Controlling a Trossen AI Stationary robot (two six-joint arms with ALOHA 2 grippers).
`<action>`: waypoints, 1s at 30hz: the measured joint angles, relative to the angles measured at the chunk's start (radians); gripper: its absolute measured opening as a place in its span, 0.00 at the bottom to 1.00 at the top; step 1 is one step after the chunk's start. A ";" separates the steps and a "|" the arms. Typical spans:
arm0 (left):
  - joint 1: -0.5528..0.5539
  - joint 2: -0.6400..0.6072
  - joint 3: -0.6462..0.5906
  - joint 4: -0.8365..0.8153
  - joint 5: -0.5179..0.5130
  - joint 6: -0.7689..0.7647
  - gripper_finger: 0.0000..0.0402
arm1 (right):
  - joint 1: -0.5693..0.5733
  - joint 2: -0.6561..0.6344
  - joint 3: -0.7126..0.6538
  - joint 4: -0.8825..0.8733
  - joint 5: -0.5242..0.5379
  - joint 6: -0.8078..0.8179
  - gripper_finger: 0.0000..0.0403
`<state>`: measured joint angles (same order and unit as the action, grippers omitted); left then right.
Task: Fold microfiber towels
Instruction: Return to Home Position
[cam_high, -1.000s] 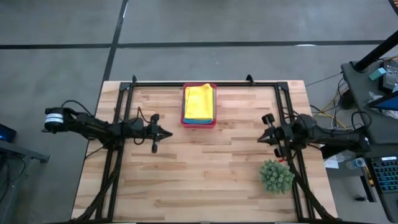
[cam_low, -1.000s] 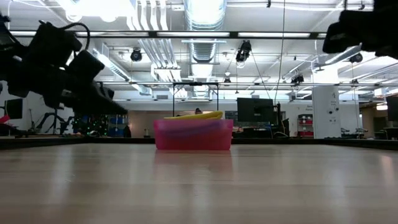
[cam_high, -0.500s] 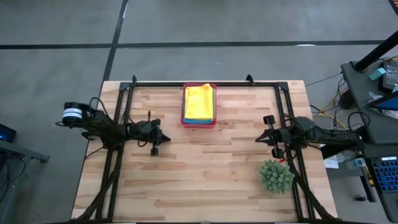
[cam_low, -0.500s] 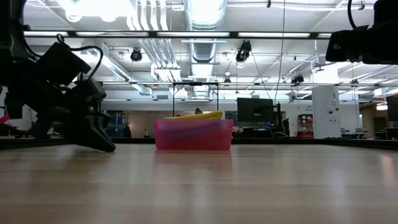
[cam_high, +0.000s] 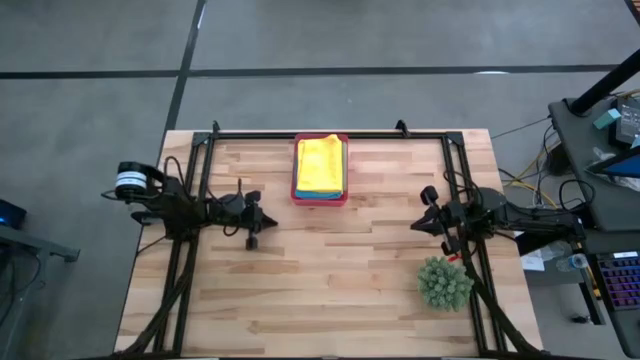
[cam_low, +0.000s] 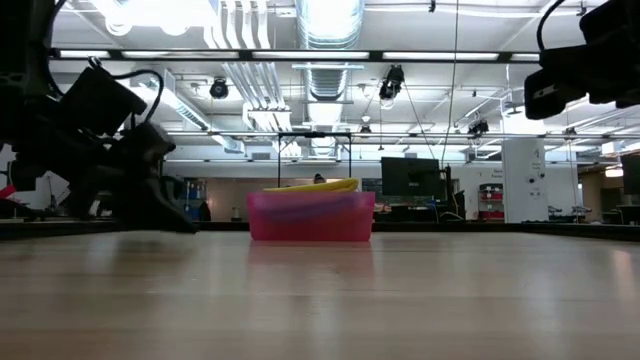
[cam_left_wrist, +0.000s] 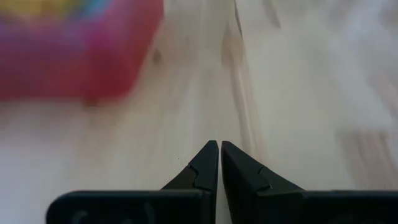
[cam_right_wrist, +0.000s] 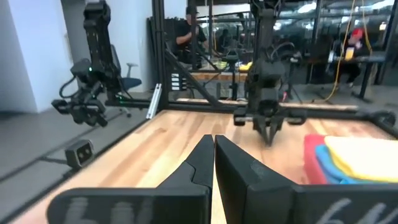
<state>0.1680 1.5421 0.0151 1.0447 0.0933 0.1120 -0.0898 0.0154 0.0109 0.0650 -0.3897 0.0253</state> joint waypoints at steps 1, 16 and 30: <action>0.000 -0.002 0.002 0.024 -0.001 0.000 0.02 | 0.000 0.000 0.000 0.000 0.000 0.017 0.02; 0.000 -0.005 0.043 0.072 0.000 0.000 0.02 | 0.000 0.001 0.000 0.000 0.000 0.053 0.02; 0.000 -0.006 0.052 0.072 0.000 0.000 0.02 | 0.000 0.000 0.000 0.000 -0.001 0.052 0.02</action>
<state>0.1680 1.5364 0.0669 1.1172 0.0928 0.1120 -0.0898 0.0159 0.0105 0.0647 -0.3904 0.0772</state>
